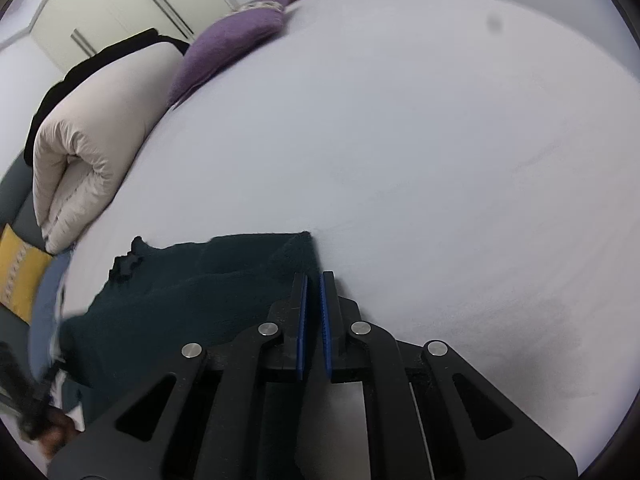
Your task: Fold small clothes
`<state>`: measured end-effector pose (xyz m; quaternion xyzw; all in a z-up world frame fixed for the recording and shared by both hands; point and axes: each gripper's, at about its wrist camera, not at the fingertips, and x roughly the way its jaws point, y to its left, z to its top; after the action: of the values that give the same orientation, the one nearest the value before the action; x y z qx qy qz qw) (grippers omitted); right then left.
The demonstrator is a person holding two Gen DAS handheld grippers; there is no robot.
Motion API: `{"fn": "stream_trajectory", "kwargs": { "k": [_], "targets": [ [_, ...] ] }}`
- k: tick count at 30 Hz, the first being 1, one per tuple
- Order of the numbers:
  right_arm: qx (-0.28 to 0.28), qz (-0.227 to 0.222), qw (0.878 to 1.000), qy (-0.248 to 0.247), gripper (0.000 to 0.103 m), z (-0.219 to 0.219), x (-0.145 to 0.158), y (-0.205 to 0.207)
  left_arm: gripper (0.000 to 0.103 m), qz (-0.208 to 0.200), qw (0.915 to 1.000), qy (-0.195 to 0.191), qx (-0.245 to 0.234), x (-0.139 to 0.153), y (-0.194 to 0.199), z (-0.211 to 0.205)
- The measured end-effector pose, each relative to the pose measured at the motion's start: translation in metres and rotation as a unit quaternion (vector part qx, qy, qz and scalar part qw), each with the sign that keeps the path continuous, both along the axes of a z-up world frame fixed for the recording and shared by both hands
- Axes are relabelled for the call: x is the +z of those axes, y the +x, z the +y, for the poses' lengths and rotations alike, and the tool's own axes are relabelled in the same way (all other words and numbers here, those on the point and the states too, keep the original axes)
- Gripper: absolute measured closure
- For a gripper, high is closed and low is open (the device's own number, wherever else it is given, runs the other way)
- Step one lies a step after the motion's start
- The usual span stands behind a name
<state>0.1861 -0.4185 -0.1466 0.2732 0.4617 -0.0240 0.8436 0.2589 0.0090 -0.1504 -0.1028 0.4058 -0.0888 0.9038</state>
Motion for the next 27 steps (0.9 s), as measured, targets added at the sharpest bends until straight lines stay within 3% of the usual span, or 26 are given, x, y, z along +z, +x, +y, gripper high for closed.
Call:
{"fn": "stream_trajectory", "kwargs": {
  "k": [4,6,7,9,12,15,16,17,19,23,27],
  "targets": [
    [-0.02,0.004,1.0,0.014,0.093,-0.007,0.005,-0.008,0.092,0.021,0.9996,-0.017,0.006,-0.012,-0.003,0.008],
    [-0.021,0.006,1.0,-0.001,0.083,-0.003,0.016,-0.019,0.092,0.027,0.9995,-0.019,0.001,-0.01,-0.001,0.009],
    [-0.014,0.001,1.0,-0.01,0.07,0.003,0.023,-0.027,0.092,0.026,0.9995,-0.017,-0.003,-0.009,0.0,0.008],
    [0.01,-0.009,1.0,-0.026,0.064,0.018,0.034,-0.044,0.092,0.036,0.9992,-0.017,-0.008,-0.01,0.003,0.008],
    [0.044,0.002,0.998,-0.051,0.064,0.047,0.036,-0.06,0.092,0.045,0.9985,-0.03,-0.005,-0.013,0.003,0.012],
    [0.074,0.04,0.992,-0.097,0.064,0.071,0.019,-0.057,0.092,0.045,0.9987,-0.021,-0.009,-0.01,-0.001,0.009],
    [0.077,0.044,0.99,-0.105,0.07,0.074,0.015,-0.056,0.092,0.047,0.9986,-0.019,-0.011,-0.01,-0.001,0.009],
    [0.081,0.043,0.991,-0.102,0.083,0.075,0.014,-0.056,0.092,0.052,0.9984,-0.021,-0.012,-0.009,-0.003,0.011],
    [0.078,0.042,0.992,-0.089,0.093,0.073,0.016,-0.056,0.094,0.06,0.9976,-0.033,-0.011,-0.007,-0.003,0.016],
    [0.077,0.039,0.992,-0.088,0.095,0.074,0.023,-0.061,0.094,0.059,0.997,-0.05,-0.004,0.002,-0.004,0.023],
    [0.072,0.043,0.993,-0.078,0.095,0.063,0.009,-0.061,0.089,0.075,0.9967,-0.029,0.001,-0.02,0.006,0.023]
  ]
}}
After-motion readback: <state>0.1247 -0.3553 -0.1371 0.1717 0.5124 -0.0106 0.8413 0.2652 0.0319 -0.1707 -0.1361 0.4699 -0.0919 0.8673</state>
